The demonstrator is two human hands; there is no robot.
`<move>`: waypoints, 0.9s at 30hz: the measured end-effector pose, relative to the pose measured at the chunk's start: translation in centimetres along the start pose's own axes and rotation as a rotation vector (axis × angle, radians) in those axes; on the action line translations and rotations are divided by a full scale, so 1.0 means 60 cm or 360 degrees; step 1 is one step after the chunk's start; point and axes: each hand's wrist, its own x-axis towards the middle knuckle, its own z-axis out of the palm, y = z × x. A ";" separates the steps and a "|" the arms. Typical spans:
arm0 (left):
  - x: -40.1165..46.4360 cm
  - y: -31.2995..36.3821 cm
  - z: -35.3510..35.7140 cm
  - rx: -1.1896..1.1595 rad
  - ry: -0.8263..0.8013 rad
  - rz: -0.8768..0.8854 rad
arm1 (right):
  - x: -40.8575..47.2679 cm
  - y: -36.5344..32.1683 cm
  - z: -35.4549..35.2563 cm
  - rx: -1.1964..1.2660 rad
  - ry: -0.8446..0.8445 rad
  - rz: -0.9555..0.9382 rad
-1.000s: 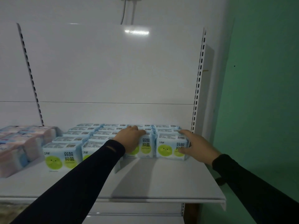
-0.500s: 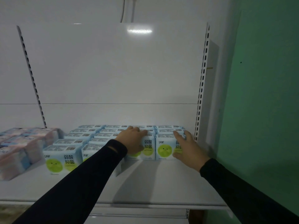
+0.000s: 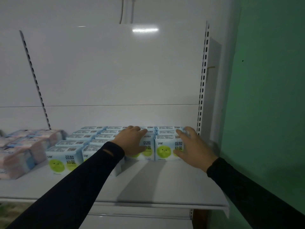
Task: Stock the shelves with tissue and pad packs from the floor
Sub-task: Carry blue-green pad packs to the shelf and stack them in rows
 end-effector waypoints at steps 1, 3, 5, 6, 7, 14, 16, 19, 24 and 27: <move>-0.004 0.003 -0.004 0.0022 0.0064 0.0039 | -0.006 0.000 -0.010 -0.0040 0.0042 -0.0031; -0.014 0.014 -0.012 0.0034 0.0190 0.0141 | -0.026 -0.001 -0.032 -0.0110 0.0120 -0.0062; -0.029 0.031 -0.021 -0.0025 0.0301 0.0259 | -0.061 -0.002 -0.050 -0.0166 0.0182 -0.0024; -0.036 0.041 -0.025 -0.0056 0.0357 0.0334 | -0.082 -0.001 -0.058 -0.0193 0.0218 0.0011; -0.044 0.052 -0.030 -0.0087 0.0404 0.0418 | -0.107 -0.002 -0.066 -0.0226 0.0274 0.0048; -0.126 0.166 -0.002 -0.0560 0.0558 0.0985 | -0.366 -0.025 -0.081 -0.0412 0.0552 0.0574; -0.164 0.208 0.030 -0.0737 0.0511 0.1155 | -0.473 -0.044 -0.077 -0.0479 0.0544 0.0808; -0.240 0.285 0.092 -0.0945 0.0286 0.1367 | -0.643 -0.095 -0.073 -0.0536 0.0496 0.1153; -0.393 0.438 0.174 -0.1082 -0.0129 0.1689 | -0.919 -0.203 -0.062 -0.0641 0.0474 0.1672; -0.500 0.531 0.201 -0.1113 -0.0386 0.1853 | -1.070 -0.264 -0.044 -0.0665 0.0465 0.1963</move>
